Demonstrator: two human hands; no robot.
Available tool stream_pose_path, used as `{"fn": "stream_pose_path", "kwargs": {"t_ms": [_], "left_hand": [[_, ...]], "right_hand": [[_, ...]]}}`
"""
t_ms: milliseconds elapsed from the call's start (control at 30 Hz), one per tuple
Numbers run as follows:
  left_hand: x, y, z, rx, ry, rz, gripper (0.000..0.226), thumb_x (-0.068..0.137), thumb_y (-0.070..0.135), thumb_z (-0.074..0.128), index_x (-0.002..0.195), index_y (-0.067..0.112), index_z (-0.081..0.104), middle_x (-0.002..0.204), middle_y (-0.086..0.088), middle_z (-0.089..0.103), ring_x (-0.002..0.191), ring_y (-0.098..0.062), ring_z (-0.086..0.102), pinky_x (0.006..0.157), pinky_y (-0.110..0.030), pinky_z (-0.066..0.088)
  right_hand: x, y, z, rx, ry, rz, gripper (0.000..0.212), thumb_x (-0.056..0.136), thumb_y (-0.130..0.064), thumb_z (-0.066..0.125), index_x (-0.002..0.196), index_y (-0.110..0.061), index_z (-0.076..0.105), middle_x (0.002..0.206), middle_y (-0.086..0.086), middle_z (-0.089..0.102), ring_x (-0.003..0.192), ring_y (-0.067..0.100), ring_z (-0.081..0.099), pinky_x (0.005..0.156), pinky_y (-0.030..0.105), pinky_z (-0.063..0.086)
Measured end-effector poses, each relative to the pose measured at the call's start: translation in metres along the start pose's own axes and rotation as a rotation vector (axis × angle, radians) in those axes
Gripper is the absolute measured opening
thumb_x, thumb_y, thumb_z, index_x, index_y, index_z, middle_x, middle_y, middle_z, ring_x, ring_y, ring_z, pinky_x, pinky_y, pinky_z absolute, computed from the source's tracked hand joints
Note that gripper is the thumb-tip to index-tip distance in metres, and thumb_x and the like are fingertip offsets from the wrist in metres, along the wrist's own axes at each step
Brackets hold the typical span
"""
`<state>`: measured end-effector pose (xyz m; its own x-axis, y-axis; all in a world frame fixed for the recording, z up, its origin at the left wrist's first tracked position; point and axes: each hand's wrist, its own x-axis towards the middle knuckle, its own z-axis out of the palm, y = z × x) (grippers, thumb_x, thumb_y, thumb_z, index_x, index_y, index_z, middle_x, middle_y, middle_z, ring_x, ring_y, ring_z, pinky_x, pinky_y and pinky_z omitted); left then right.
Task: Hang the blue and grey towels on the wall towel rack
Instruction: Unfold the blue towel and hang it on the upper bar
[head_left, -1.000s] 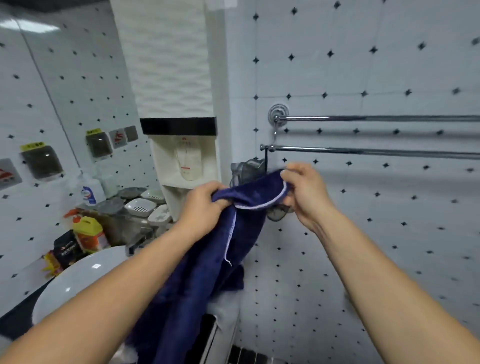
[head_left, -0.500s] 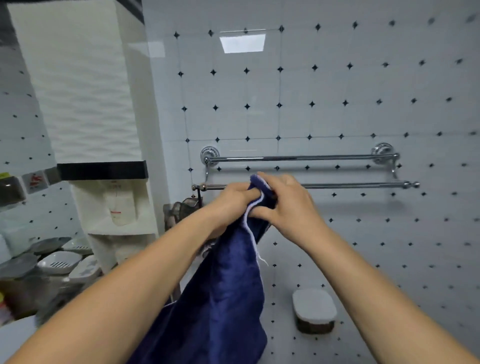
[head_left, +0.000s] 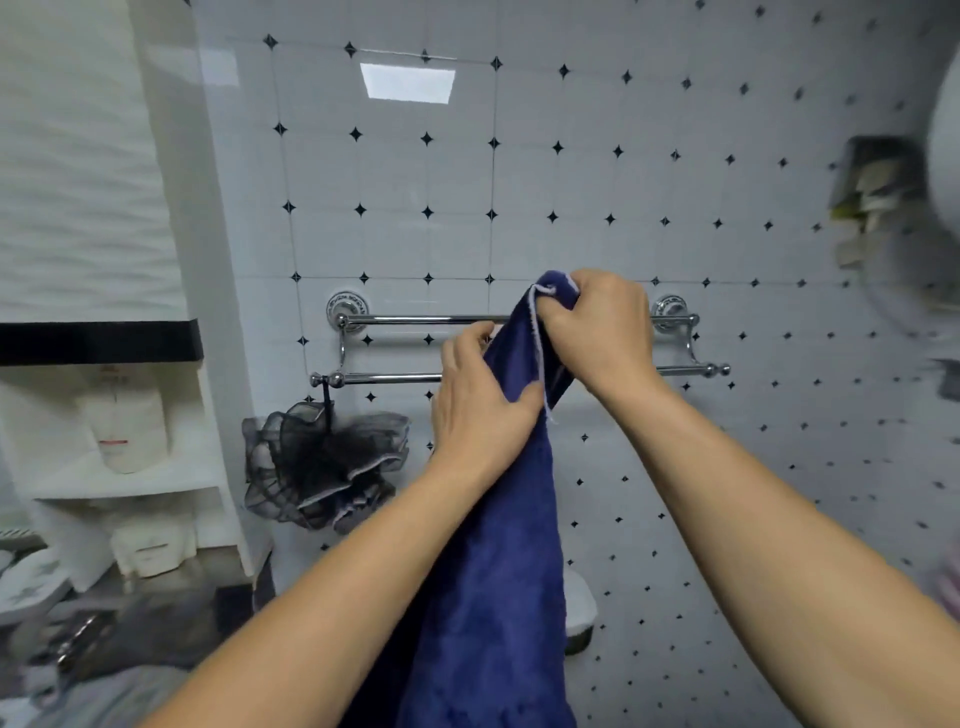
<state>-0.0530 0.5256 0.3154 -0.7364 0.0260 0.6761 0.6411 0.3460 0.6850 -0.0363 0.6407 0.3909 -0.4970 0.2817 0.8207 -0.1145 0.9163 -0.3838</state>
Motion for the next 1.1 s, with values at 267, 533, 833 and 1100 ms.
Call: {"fn": "stream_pose_path", "kwargs": {"t_ms": [267,533,833,1100], "left_hand": [[-0.06,-0.006,0.037,0.489,0.177,0.585,0.061,0.066,0.044,0.07,0.119,0.018,0.054,0.117,-0.012,0.047,0.103,-0.033,0.045,0.09,-0.046,0.037],[-0.039,-0.012,0.046,1.0,-0.417,0.623,0.081,0.087,0.01,0.048,0.153,0.027,0.004,0.082,-0.009,0.056,0.06,-0.026,0.047,0.051,-0.03,0.026],[-0.001,-0.023,0.012,0.709,-0.754,0.586,0.033,0.078,0.003,0.052,0.104,0.024,0.053,0.089,-0.01,0.065,0.08,-0.034,0.059,0.059,-0.035,0.038],[0.029,-0.053,-0.037,-0.122,-0.505,-0.126,0.042,0.065,-0.024,0.046,0.055,0.017,0.052,0.057,-0.002,0.054,0.051,-0.013,0.054,0.051,-0.025,0.05]], "right_hand": [[0.016,0.008,-0.025,-0.092,0.097,0.132,0.03,0.082,-0.04,0.051,0.064,-0.016,0.046,0.066,0.005,0.053,0.069,0.034,0.05,0.06,0.032,0.037],[0.016,0.013,-0.037,-0.166,0.079,0.116,0.024,0.078,-0.035,0.052,0.063,-0.016,0.05,0.061,0.002,0.051,0.068,0.033,0.05,0.059,0.03,0.032],[0.001,0.042,-0.035,-0.112,-0.024,0.175,0.024,0.077,-0.042,0.055,0.071,-0.02,0.062,0.069,-0.003,0.062,0.077,0.029,0.059,0.061,0.03,0.037],[-0.026,0.098,-0.047,0.521,-0.49,0.072,0.015,0.082,-0.011,0.075,0.082,-0.025,0.069,0.068,-0.018,0.066,0.065,-0.001,0.056,0.06,0.014,0.044]]}}
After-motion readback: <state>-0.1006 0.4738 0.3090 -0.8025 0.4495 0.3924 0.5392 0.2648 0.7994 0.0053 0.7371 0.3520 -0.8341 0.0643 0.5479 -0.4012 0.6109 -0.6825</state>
